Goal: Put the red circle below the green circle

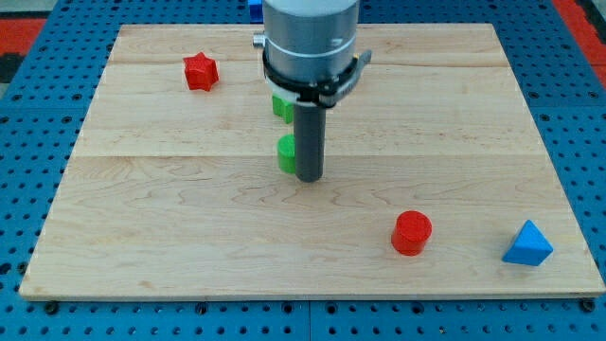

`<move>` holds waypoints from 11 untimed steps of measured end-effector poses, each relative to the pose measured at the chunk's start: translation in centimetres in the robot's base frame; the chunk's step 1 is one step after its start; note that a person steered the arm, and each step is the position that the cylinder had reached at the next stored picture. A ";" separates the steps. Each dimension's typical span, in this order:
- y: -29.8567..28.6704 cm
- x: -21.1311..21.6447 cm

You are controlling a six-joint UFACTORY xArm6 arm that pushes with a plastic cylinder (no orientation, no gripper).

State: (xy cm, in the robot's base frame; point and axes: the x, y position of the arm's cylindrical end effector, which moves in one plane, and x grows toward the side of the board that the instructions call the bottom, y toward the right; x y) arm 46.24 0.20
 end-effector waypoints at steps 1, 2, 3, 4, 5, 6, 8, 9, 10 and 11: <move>0.0 -2.1; 1.9 -1.7; 11.6 0.6; 14.0 7.9; 13.8 9.8; 11.6 9.8; 14.2 11.5; 10.3 13.1; 5.0 9.6; 1.1 5.9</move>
